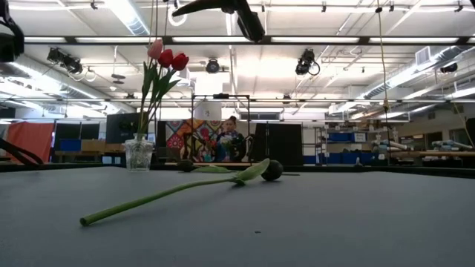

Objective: Sort flowers into vase by color
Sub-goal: Put the white flower into the yellow vase, then put the black flower into the yellow vase

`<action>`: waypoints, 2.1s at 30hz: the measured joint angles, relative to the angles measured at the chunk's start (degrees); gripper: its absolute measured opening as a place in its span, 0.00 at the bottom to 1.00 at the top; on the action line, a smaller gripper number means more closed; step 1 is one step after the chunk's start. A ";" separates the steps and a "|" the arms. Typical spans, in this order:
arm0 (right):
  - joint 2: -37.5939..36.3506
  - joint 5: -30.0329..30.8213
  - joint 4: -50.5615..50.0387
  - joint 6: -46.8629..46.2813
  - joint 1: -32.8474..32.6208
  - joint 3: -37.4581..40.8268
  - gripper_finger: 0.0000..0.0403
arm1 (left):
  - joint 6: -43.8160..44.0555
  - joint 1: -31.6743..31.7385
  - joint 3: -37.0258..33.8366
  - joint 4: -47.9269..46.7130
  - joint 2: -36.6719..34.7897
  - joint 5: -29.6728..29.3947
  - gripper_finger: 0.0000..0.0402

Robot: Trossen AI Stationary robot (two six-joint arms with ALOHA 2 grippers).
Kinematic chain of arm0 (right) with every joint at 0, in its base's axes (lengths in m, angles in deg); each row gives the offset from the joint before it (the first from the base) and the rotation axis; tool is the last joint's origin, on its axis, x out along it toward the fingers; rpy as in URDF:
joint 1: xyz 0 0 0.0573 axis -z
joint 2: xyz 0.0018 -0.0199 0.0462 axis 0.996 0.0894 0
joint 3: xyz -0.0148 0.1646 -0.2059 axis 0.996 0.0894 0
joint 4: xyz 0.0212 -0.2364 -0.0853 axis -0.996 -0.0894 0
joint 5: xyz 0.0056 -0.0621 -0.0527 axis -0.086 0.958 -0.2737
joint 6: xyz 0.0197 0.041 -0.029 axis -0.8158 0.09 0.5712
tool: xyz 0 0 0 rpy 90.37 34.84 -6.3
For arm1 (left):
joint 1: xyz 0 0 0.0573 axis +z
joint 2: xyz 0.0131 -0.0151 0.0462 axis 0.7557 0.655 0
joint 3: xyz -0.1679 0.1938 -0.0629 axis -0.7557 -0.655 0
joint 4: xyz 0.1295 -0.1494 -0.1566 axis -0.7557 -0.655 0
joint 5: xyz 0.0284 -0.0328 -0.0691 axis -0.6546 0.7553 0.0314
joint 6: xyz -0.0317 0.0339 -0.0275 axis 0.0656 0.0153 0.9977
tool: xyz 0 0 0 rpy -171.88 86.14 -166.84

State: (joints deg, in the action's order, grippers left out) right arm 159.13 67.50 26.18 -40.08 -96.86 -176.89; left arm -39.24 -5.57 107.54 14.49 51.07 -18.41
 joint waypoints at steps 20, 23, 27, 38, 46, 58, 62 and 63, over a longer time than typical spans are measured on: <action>4.68 -5.88 -22.69 -34.68 1.09 -0.07 0.38 | 9.28 0.48 6.40 -14.17 0.91 -1.07 0.49; 7.28 -6.14 -24.98 -38.97 1.32 -0.04 0.38 | 11.79 0.48 9.33 -19.89 0.96 -1.32 0.49; 9.94 -6.69 -27.30 -41.01 2.19 -0.02 0.38 | 18.51 0.48 11.46 -26.51 0.90 -1.38 0.46; 16.42 -13.61 -27.77 -38.68 4.48 0.17 0.38 | 26.16 0.48 12.04 -35.43 0.93 -1.36 0.35; 17.70 -13.97 -26.17 -33.82 6.28 0.04 0.36 | 30.91 0.48 12.05 -35.43 1.02 -5.36 0.35; 17.75 -12.00 -23.94 -26.97 7.12 0.22 0.03 | 32.59 0.48 12.04 -35.51 1.05 -12.89 0.35; 17.26 -12.31 -16.36 -21.49 7.06 0.31 0.05 | 37.86 0.48 12.04 -35.24 1.05 -17.11 0.35; 16.90 -12.59 -13.83 -20.53 7.06 0.31 0.05 | 38.69 0.48 12.04 -34.82 1.04 -17.84 0.35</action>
State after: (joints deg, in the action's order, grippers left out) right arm 176.04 54.91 12.35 -60.60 -89.80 -176.58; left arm -0.55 -5.09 119.58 -20.33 52.11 -36.25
